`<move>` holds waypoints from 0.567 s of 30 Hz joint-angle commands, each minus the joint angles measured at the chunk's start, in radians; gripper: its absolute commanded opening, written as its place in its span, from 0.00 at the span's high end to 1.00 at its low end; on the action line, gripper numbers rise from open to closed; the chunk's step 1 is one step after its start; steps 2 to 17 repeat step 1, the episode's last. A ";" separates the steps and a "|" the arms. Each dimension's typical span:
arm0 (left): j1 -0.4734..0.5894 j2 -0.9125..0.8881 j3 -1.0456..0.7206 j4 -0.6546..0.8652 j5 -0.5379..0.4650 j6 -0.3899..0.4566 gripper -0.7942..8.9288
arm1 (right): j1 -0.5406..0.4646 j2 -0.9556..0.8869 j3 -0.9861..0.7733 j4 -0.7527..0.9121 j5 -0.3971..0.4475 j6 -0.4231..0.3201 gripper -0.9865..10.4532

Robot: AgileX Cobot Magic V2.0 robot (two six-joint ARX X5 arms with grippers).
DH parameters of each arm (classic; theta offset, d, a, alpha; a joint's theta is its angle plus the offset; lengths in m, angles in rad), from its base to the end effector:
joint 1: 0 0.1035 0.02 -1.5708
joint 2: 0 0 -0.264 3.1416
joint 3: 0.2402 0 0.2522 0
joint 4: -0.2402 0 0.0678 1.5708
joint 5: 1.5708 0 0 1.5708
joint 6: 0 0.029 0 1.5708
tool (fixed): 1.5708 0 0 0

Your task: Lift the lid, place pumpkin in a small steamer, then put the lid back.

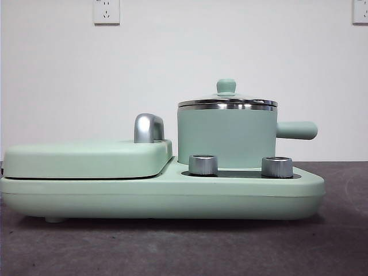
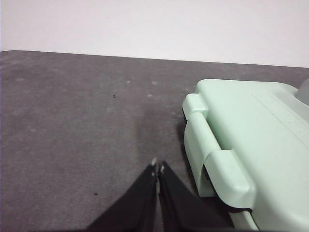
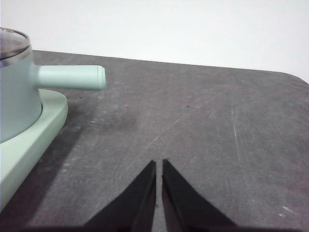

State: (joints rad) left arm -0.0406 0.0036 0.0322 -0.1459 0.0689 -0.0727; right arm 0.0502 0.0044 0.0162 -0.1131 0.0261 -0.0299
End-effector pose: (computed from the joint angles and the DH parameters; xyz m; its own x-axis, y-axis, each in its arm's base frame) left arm 0.0951 -0.0059 0.1601 0.9872 -0.1090 -0.1167 0.1000 0.9917 -0.0802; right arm 0.0964 0.0041 0.1578 0.9946 0.0238 -0.1011 -0.0272 0.9991 -0.0324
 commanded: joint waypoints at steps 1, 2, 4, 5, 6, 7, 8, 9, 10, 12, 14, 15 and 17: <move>0.000 0.000 -0.020 0.011 -0.002 -0.004 0.91 | -0.001 -0.001 -0.004 0.010 0.000 -0.003 0.90; 0.000 0.000 -0.020 0.011 -0.002 -0.004 0.91 | -0.001 -0.001 -0.004 0.010 0.000 -0.003 0.90; 0.000 0.000 -0.020 0.011 -0.002 -0.004 0.91 | -0.001 -0.001 -0.004 0.010 0.000 -0.003 0.90; 0.000 0.000 -0.020 0.011 -0.002 -0.004 0.91 | -0.001 -0.001 -0.004 0.010 0.000 -0.003 0.90; 0.000 0.000 -0.020 0.011 -0.002 -0.004 0.91 | -0.001 -0.001 -0.004 0.010 0.000 -0.003 0.90; 0.000 0.000 -0.020 0.011 -0.002 -0.004 0.91 | -0.001 -0.001 -0.004 0.010 0.000 -0.003 0.90; 0.000 0.000 -0.020 0.011 -0.002 -0.004 0.91 | -0.001 -0.001 -0.004 0.010 0.000 -0.003 0.90; 0.000 0.000 -0.020 0.011 -0.002 -0.004 0.91 | -0.001 -0.001 -0.004 0.010 0.000 -0.003 0.90; 0.000 0.000 -0.020 0.011 -0.002 -0.004 0.91 | -0.001 -0.001 -0.004 0.010 0.000 -0.003 0.90; 0.000 0.000 -0.020 0.011 -0.002 -0.004 0.91 | -0.001 -0.001 -0.004 0.010 0.000 -0.003 0.90; 0.000 0.000 -0.020 0.011 -0.002 -0.004 0.91 | -0.001 -0.001 -0.004 0.010 0.000 -0.003 0.90; 0.000 0.000 -0.020 0.011 -0.002 -0.004 0.91 | -0.001 -0.001 -0.004 0.010 0.000 -0.003 0.90; 0.000 0.000 -0.020 0.011 -0.002 -0.004 0.91 | -0.001 -0.001 -0.004 0.010 0.000 -0.003 0.90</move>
